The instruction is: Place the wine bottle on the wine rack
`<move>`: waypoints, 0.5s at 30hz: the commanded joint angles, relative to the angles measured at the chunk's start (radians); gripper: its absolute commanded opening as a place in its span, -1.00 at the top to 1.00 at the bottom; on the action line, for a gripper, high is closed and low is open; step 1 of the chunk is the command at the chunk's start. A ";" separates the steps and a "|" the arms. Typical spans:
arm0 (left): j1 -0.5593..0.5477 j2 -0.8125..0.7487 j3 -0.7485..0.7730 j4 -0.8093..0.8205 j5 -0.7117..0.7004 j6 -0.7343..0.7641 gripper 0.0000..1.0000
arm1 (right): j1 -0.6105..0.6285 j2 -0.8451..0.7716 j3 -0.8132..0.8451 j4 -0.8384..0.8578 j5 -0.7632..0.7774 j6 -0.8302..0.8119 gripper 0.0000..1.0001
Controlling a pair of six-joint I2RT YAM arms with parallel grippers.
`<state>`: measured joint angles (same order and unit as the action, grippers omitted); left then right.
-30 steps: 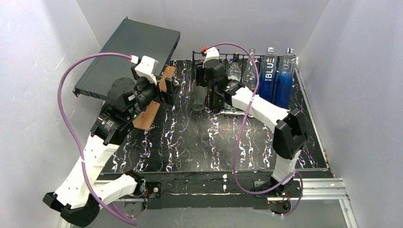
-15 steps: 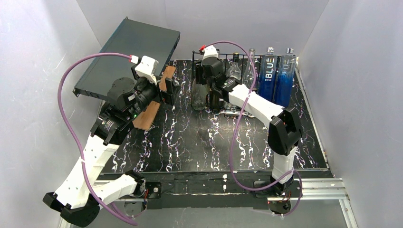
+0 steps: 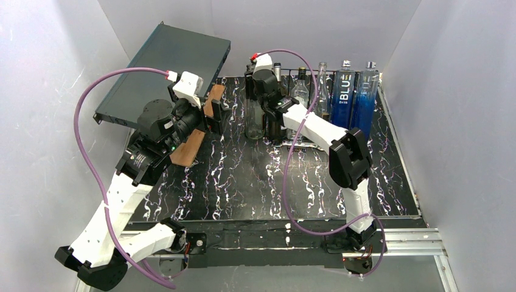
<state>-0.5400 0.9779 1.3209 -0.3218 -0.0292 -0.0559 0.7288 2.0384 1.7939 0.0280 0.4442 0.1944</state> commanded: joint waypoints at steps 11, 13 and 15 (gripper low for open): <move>-0.006 -0.010 0.002 -0.003 -0.040 0.020 -0.99 | -0.039 0.127 0.182 0.063 0.054 -0.023 0.75; -0.006 -0.010 0.002 -0.003 -0.039 0.021 -0.99 | -0.042 0.139 0.196 0.060 0.053 -0.023 0.75; -0.006 -0.009 0.003 -0.004 -0.039 0.022 -0.99 | -0.043 0.148 0.201 0.060 0.053 -0.021 0.75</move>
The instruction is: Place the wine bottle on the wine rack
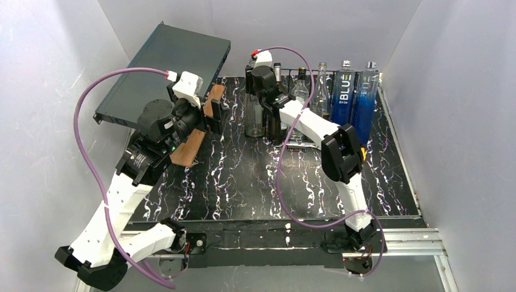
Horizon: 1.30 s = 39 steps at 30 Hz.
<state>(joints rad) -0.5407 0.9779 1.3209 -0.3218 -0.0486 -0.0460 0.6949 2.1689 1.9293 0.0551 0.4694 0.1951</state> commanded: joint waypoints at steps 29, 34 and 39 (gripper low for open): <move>-0.005 -0.010 0.003 -0.006 -0.023 0.013 -0.99 | -0.020 0.089 0.099 0.019 0.048 0.009 0.13; -0.005 -0.010 0.004 -0.005 -0.021 0.011 -0.99 | -0.020 0.096 0.109 0.009 0.058 0.010 -0.10; -0.005 -0.009 0.005 -0.005 -0.019 0.012 -0.99 | -0.020 0.097 0.116 0.002 0.063 0.004 -0.23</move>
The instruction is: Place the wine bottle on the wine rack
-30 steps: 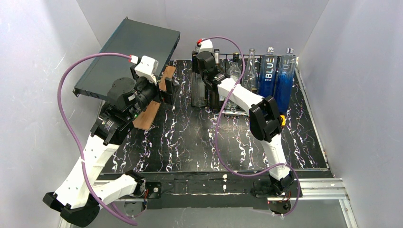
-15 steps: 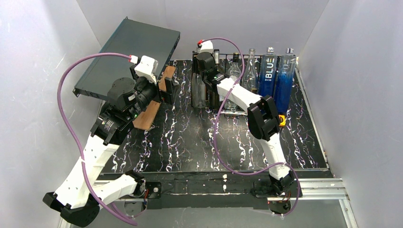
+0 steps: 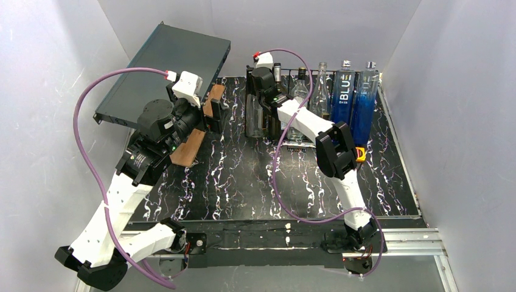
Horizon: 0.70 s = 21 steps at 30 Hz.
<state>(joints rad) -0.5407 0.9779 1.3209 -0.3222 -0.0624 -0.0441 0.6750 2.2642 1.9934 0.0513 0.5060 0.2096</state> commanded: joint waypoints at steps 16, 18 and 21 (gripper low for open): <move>-0.006 -0.001 0.004 -0.003 0.007 0.003 -0.99 | 0.004 -0.123 0.015 -0.050 -0.006 0.010 -0.44; -0.006 0.001 0.003 -0.002 0.007 0.003 -0.99 | 0.004 -0.154 0.001 -0.050 -0.007 0.015 -0.49; -0.007 0.003 0.000 0.001 0.006 0.004 -0.99 | 0.007 -0.201 -0.029 -0.087 -0.023 0.020 -0.55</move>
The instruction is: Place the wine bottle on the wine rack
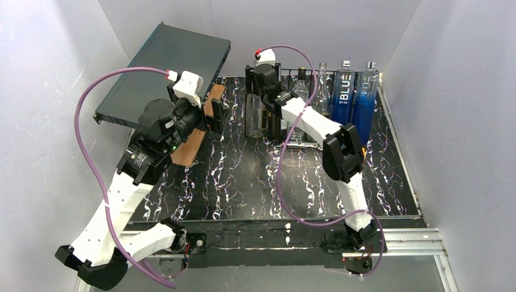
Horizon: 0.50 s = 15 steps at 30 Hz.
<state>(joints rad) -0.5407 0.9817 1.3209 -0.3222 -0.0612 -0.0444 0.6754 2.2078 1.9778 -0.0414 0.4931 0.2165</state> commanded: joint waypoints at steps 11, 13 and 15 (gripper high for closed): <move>-0.010 0.028 -0.030 0.032 0.012 -0.022 -0.99 | 0.022 -0.483 -0.310 -0.097 -0.235 0.010 -0.80; -0.020 0.019 -0.043 0.050 0.016 -0.020 -0.99 | 0.022 -0.582 -0.398 -0.115 -0.265 0.019 -0.86; -0.029 0.004 -0.057 0.067 0.001 -0.012 -0.99 | 0.021 -0.681 -0.472 -0.155 -0.277 0.013 -0.94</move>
<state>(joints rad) -0.5503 1.0100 1.2873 -0.3096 -0.0589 -0.0559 0.6945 1.7023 1.6032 -0.1371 0.2913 0.2329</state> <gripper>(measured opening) 0.992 0.942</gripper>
